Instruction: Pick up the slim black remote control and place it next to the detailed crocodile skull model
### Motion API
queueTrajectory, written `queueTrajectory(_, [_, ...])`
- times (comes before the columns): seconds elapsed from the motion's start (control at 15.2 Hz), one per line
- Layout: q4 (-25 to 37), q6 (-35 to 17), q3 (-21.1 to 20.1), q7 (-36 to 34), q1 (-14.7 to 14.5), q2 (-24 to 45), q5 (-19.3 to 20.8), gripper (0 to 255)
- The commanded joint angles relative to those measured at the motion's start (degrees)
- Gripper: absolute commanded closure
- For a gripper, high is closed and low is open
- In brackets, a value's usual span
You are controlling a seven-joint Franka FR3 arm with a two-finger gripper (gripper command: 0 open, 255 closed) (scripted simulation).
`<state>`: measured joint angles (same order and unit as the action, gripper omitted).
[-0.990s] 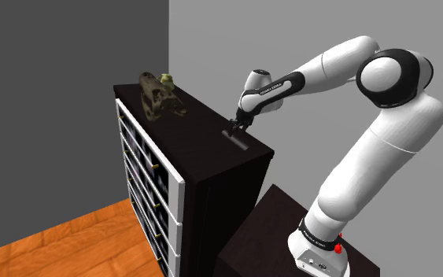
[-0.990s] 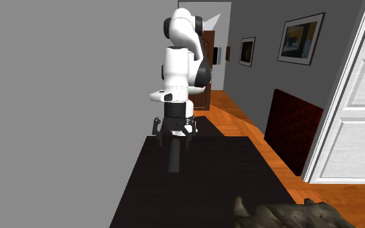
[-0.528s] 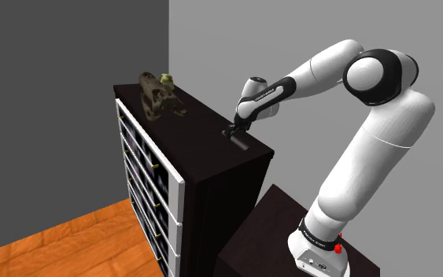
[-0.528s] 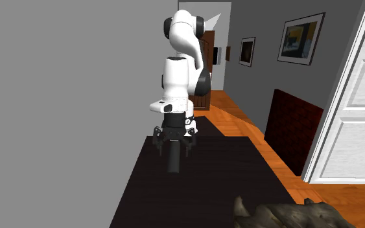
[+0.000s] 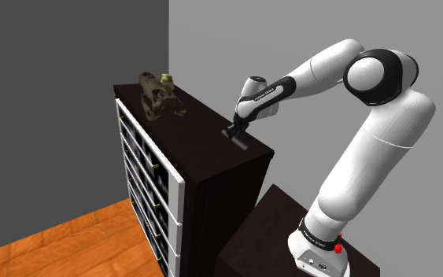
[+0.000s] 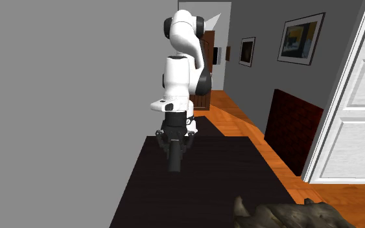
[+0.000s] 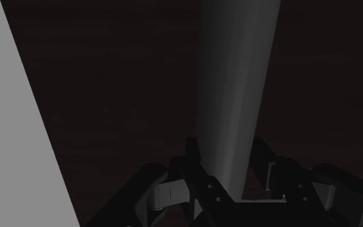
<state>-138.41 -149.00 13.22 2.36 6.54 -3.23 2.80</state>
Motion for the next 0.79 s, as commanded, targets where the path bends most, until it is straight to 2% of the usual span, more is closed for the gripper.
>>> queueTrajectory(0.0, [-0.3,0.1,0.2,0.0,0.2,0.4,0.1,255])
queueTrajectory(0.46, [-0.3,0.0,0.2,0.0,0.2,0.4,0.1,255])
queueTrajectory(0.73, [0.9,3.3,0.1,-0.4,0.2,-1.8,0.7,255])
